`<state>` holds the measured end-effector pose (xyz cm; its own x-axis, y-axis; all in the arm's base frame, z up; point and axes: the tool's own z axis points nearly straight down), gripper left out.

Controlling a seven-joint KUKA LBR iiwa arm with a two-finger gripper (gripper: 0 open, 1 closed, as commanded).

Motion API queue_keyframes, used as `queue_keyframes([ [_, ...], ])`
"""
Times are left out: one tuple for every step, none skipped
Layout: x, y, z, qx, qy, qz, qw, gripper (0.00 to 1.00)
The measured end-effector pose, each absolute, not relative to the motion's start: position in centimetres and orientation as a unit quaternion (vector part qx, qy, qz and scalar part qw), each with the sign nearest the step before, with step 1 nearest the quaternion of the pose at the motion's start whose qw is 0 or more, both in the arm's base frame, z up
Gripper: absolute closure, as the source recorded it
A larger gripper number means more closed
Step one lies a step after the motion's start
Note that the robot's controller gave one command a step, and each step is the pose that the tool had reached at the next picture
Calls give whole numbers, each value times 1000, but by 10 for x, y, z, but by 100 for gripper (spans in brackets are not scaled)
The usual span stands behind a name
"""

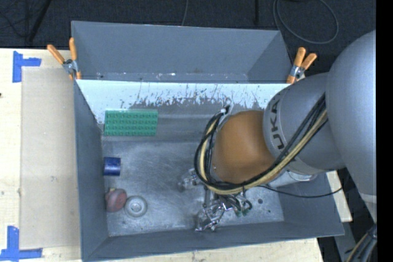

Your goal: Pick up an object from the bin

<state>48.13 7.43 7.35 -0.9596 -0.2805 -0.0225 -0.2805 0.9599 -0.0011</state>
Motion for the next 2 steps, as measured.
queue_keyframes([
  [511, 10, 72, -50, 999, 1, 3, 0],
  [470, -9, 110, 34, 999, 0, -1, 0],
])
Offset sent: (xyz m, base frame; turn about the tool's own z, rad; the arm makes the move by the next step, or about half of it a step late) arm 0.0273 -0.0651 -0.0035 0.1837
